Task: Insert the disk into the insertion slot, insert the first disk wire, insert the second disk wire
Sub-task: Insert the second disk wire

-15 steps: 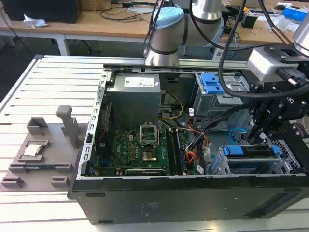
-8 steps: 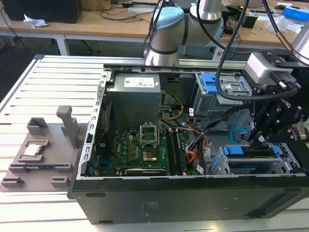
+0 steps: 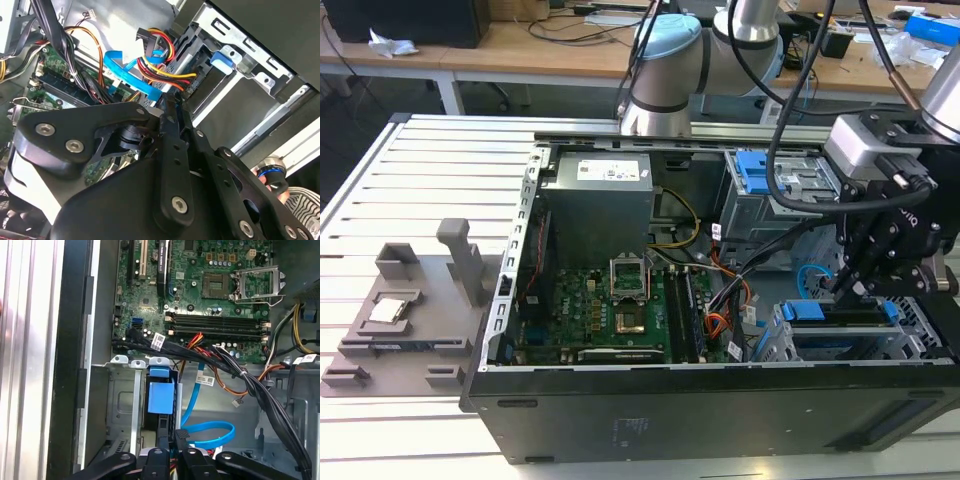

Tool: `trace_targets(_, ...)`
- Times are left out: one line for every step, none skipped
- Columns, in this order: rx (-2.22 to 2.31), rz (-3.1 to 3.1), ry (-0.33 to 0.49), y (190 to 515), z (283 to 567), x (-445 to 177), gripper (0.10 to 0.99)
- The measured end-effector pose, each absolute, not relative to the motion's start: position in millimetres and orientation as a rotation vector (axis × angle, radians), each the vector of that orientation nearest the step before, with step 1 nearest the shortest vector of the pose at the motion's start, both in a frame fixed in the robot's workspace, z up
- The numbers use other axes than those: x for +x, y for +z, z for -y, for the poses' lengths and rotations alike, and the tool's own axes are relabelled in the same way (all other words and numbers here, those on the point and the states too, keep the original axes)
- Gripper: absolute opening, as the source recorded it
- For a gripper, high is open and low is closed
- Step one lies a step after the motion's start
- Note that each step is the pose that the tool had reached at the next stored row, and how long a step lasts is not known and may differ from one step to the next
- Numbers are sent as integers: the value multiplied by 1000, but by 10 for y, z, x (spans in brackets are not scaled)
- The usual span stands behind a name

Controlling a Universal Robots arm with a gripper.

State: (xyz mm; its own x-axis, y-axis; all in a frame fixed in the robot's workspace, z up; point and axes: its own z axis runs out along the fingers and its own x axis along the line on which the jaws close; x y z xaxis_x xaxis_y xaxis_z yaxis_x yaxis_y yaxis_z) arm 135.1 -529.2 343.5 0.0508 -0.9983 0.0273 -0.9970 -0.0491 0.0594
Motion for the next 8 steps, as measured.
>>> trace_targets(2231, 2122, -32, 3433, 5292, 1352, 165)
trace_targets(2231, 2122, -32, 3431, 5293, 1353, 165)
trace_targets(2231, 2122, -32, 3429, 5294, 1353, 165)
trace_targets(2231, 2122, -32, 3427, 5295, 1353, 165)
trace_targets(2231, 2122, -32, 3419, 5297, 1353, 165)
trace_targets(2231, 2122, -31, 3416, 5297, 1354, 165)
trace_targets(2231, 2122, -31, 3414, 5298, 1356, 165)
trace_targets(2231, 2122, -32, 3411, 5299, 1358, 165)
